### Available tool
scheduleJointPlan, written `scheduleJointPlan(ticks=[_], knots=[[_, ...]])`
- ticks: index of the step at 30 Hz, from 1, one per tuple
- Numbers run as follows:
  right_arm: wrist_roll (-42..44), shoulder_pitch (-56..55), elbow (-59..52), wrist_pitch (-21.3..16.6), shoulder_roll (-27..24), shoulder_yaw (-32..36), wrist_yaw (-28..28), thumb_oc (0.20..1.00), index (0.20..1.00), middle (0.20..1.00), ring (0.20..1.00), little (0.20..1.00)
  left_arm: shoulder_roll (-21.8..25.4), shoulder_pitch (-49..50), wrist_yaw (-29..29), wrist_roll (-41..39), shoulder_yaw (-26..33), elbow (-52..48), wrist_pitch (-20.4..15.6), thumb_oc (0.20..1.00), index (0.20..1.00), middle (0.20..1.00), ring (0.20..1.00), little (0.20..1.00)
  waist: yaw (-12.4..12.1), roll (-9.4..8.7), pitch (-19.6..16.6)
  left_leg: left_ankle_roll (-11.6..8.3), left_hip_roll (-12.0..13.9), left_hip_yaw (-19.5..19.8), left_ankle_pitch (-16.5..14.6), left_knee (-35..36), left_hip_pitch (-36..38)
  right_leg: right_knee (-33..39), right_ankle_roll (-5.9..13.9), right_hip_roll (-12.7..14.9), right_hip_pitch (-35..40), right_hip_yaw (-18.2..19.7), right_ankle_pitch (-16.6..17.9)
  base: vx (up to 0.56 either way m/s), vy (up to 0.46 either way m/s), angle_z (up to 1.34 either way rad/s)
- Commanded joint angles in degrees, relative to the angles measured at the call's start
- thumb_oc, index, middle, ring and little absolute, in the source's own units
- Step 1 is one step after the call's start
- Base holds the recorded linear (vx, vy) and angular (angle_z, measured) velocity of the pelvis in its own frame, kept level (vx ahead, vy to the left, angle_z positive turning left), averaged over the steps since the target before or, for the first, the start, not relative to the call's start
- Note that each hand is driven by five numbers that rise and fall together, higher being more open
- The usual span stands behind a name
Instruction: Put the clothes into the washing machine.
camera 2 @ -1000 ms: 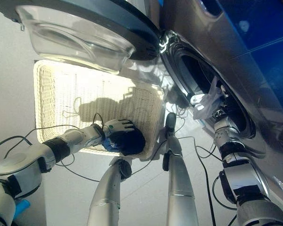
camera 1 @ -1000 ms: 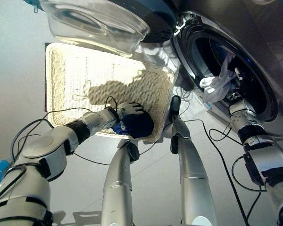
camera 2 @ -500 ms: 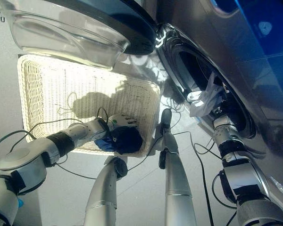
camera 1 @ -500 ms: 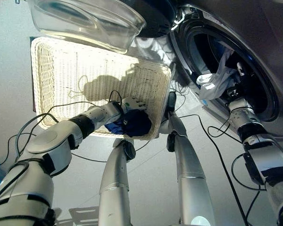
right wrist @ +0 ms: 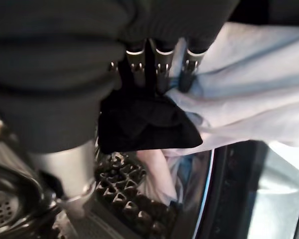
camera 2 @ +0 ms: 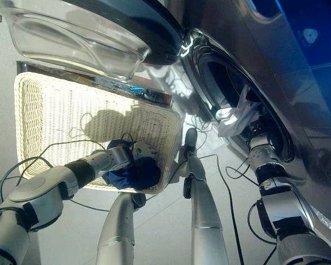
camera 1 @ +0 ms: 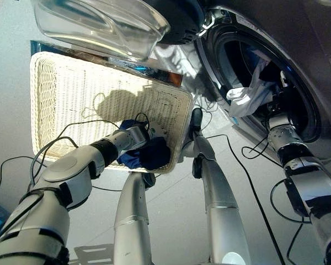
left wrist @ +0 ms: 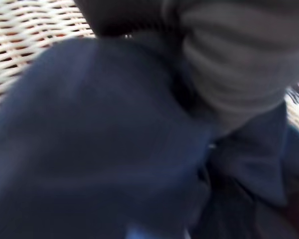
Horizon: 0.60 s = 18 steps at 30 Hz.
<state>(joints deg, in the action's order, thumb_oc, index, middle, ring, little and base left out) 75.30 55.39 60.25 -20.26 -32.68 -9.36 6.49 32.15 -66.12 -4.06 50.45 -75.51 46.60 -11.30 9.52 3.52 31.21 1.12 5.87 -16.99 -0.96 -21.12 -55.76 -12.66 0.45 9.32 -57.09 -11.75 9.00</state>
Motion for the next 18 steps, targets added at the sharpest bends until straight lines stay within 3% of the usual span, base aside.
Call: scheduleJointPlan(ticks=[1,6,11,15,16,18], knots=[[2.9,-1.9,2.4,-1.1,-3.5,3.9,-1.1,1.0,1.0,1.0,1.0,1.0,6.4,7.0,-2.1,1.9,-3.9,6.1,0.9,0.2,0.2,0.2,0.2,0.2,-2.1,-1.32,-1.4,-9.07,0.9,-0.4,1.7,3.4,3.1,-1.0,9.72,0.0,1.4,0.0,0.3,0.0,0.0,0.0],[3.3,-1.9,2.6,-0.9,-3.6,3.9,-1.1,1.0,1.0,1.0,1.0,1.0,6.6,6.7,-1.4,1.6,-3.8,5.6,0.9,0.2,0.2,0.2,0.2,0.2,-2.3,-1.17,-1.4,-9.01,0.8,-0.4,1.7,3.5,3.7,-1.0,9.74,0.1,2.0,-0.2,0.2,-0.01,-0.005,0.01],[3.4,-1.8,3.4,-1.1,-3.3,3.9,-1.5,1.0,1.0,1.0,1.0,1.0,7.2,5.2,7.6,-9.0,-0.4,4.5,5.3,0.2,0.2,0.2,0.2,0.2,-3.6,-0.71,-1.4,-8.94,0.5,-0.4,1.9,4.3,7.0,-1.4,9.59,0.8,5.3,-1.3,-0.5,-0.02,-0.014,0.02],[3.0,-2.8,2.6,-0.5,-3.3,4.4,-0.9,1.0,1.0,1.0,1.0,1.0,7.1,5.8,15.0,-20.5,5.7,5.0,7.5,0.2,0.2,0.2,0.2,0.2,-4.5,-0.51,-1.4,-8.89,0.3,-0.5,2.1,4.7,9.0,-1.5,9.33,1.2,7.3,-1.9,-0.8,-0.02,-0.006,0.04],[2.5,-3.4,2.0,-0.2,-3.0,4.8,-0.5,1.0,1.0,1.0,1.0,1.0,6.5,7.1,19.8,-26.9,11.1,6.6,6.6,0.2,0.2,0.2,0.2,0.2,-5.1,-0.44,-1.4,-8.69,0.2,-0.4,2.1,4.7,10.0,-2.1,9.15,1.4,8.1,-2.2,-1.2,-0.02,-0.002,0.03],[1.7,-3.9,1.3,0.0,-2.7,4.8,0.1,1.0,1.0,1.0,1.0,1.0,5.4,8.4,22.8,-29.3,16.0,8.7,4.7,0.2,0.2,0.2,0.2,0.2,-5.5,-0.37,-1.4,-8.53,0.2,-0.4,2.0,4.6,10.8,-2.7,8.99,1.6,8.8,-2.4,-1.7,0.0,0.0,0.0]])
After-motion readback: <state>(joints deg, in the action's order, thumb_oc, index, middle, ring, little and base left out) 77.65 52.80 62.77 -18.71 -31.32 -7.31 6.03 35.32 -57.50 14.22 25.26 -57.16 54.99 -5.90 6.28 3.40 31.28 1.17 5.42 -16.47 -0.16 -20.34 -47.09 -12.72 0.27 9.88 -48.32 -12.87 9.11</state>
